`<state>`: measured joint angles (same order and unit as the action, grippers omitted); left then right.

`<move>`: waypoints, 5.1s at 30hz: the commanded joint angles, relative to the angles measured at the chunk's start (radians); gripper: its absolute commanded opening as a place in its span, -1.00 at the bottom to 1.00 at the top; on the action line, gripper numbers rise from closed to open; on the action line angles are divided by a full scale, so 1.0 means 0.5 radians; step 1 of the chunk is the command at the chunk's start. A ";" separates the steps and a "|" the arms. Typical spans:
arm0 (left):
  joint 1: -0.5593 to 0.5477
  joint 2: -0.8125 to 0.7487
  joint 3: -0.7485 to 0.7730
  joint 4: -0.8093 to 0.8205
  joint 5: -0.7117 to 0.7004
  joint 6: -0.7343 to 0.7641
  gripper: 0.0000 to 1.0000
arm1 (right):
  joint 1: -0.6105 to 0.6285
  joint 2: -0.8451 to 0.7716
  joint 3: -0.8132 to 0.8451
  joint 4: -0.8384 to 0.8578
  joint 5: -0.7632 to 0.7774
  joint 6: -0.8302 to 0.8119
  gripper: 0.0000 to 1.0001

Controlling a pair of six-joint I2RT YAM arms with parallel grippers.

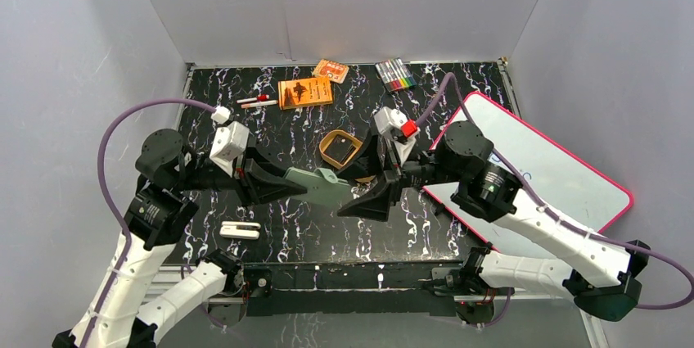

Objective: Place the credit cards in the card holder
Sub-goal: Close the card holder at the center of the board.

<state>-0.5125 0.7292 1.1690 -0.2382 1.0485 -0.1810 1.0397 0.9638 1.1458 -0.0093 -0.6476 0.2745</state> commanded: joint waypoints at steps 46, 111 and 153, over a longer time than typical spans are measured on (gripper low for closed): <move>-0.003 -0.361 -0.813 1.531 -1.201 -1.170 0.81 | -0.018 -0.016 -0.501 1.556 0.767 0.629 -1.00; -0.087 0.209 -0.951 2.521 -0.914 -1.684 -1.00 | -0.018 0.132 -0.779 2.027 1.142 0.893 -0.53; -0.086 -0.199 -0.937 0.730 -1.168 -1.322 -1.00 | -0.068 -0.018 -0.095 -0.320 1.655 0.262 -0.12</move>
<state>-0.5522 0.6594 0.7048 0.0700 0.4187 -0.8474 1.0176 0.9680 1.0813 -0.2081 0.1802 0.3939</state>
